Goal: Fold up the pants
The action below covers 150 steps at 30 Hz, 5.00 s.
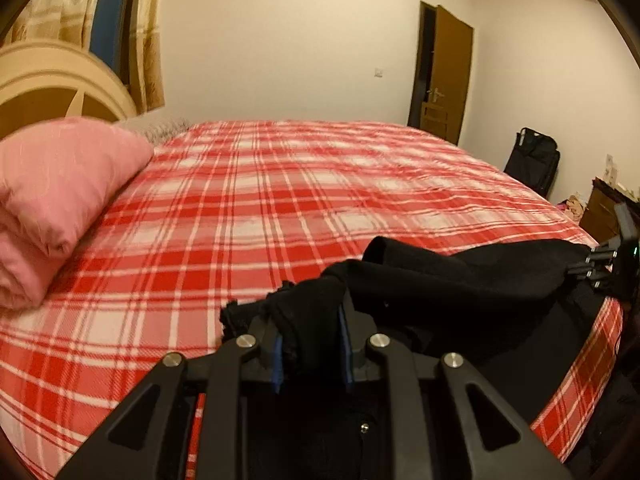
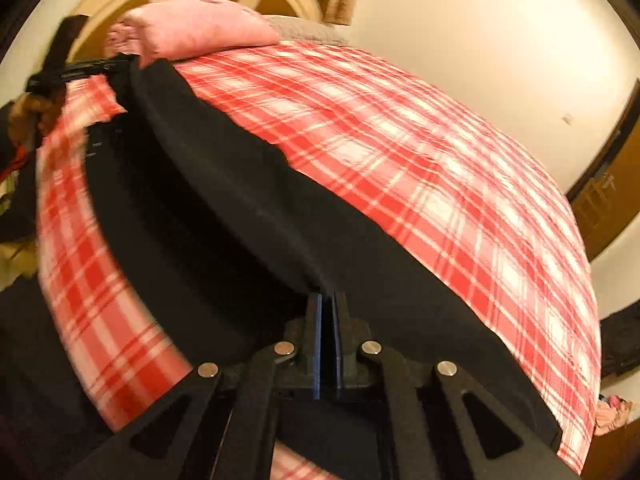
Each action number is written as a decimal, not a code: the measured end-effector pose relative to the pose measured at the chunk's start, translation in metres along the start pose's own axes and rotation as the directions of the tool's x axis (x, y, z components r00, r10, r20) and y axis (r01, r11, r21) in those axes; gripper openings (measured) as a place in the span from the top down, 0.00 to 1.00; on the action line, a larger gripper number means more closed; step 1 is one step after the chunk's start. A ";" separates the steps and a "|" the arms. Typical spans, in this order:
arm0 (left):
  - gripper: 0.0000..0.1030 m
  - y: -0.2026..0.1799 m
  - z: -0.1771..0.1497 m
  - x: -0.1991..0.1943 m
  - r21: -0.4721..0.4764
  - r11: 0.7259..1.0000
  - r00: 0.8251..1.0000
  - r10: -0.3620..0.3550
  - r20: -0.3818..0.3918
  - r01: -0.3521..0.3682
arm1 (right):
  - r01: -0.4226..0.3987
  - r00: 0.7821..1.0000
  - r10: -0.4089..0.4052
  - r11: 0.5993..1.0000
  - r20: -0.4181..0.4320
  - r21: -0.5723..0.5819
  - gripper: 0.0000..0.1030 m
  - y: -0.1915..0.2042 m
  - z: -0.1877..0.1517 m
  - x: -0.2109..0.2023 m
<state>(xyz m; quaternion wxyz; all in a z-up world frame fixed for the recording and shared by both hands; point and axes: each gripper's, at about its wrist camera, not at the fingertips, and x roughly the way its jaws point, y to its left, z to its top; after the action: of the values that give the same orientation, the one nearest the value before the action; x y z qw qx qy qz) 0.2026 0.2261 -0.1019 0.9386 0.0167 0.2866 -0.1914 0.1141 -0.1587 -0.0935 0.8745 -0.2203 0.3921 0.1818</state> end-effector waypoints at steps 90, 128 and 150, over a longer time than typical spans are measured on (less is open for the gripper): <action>0.05 -0.071 -0.069 0.014 -0.020 0.992 0.982 0.121 -0.148 -0.125 | 0.287 0.949 -0.313 0.913 -0.044 -0.289 0.99 0.011 -0.065 0.038; 0.33 -0.451 -0.045 0.099 0.459 0.729 0.856 -0.368 -0.363 0.508 | 0.213 0.966 -0.226 0.419 -0.125 0.883 0.57 -0.298 -0.240 -0.030; 0.95 -0.475 -0.037 0.122 0.493 0.712 0.860 -0.343 -0.378 0.500 | 0.288 0.946 -0.290 0.538 -0.146 0.792 0.92 -0.297 -0.227 -0.033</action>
<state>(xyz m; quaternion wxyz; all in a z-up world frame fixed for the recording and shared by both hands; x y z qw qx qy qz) 0.1009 -0.2514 -0.1616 0.7732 0.2576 0.3311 -0.4756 0.1013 -0.5319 -0.1311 0.8968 0.1372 0.3885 -0.1614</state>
